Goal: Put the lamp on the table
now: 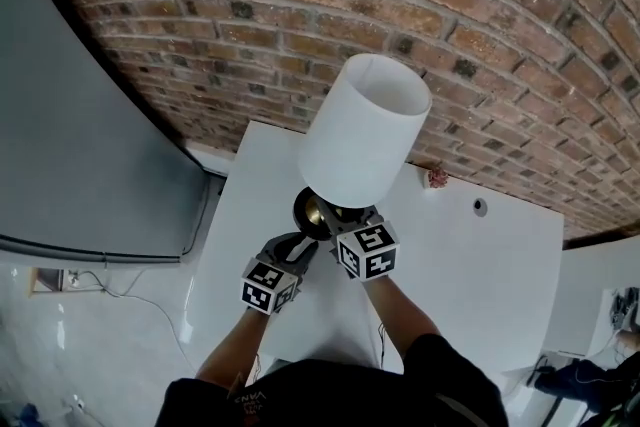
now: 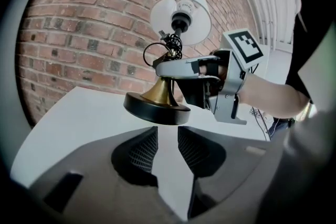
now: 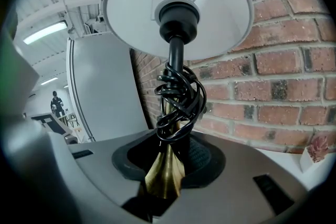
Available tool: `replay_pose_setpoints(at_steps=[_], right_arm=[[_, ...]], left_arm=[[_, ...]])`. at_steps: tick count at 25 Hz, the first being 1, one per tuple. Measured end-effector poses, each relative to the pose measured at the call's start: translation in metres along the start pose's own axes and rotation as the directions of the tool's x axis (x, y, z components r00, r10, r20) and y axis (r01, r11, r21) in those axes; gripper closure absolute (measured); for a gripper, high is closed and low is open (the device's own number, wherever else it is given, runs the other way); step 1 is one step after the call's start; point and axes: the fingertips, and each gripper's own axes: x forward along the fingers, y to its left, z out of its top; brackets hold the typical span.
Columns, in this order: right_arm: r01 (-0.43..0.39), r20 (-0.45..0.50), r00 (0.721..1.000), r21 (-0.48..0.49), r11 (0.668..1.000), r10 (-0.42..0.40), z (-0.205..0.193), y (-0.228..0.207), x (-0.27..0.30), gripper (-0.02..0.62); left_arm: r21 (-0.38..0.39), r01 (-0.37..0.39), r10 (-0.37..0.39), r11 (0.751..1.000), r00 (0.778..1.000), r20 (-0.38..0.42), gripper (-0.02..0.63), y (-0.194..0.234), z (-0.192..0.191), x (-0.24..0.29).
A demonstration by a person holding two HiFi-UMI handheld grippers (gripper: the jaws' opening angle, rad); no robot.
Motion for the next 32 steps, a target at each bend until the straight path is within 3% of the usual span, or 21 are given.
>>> replay_pose_setpoints(at_steps=[8,13,20,25,32], right_arm=[[0.077,-0.015,0.997,-0.022,0.997,-0.077,-0.018,-0.034,0.017,0.48],[0.119,-0.004,0.993,-0.052,0.992,-0.12,-0.023,-0.051,0.024,0.48],[0.17,0.022,0.985,-0.073,0.983,-0.169,-0.031,-0.066,0.037,0.48],[0.208,0.059,0.977,-0.096,0.973,-0.203,-0.035,-0.074,0.046,0.48],[0.236,0.127,0.967,-0.128,0.963,-0.22,-0.029,-0.082,0.054,0.48]], left_arm=[[-0.001,-0.113,0.113,0.994,0.992,0.05,0.595,0.038,0.005,-0.018],[0.044,-0.134,0.129,0.99,0.987,0.092,0.597,0.054,0.022,-0.043],[0.093,-0.218,0.207,0.971,0.971,0.123,0.597,0.076,0.047,-0.083],[0.191,-0.245,0.224,0.951,0.967,0.122,0.597,0.072,0.04,-0.098],[0.18,-0.248,0.23,0.952,0.966,0.116,0.597,0.071,0.024,-0.103]])
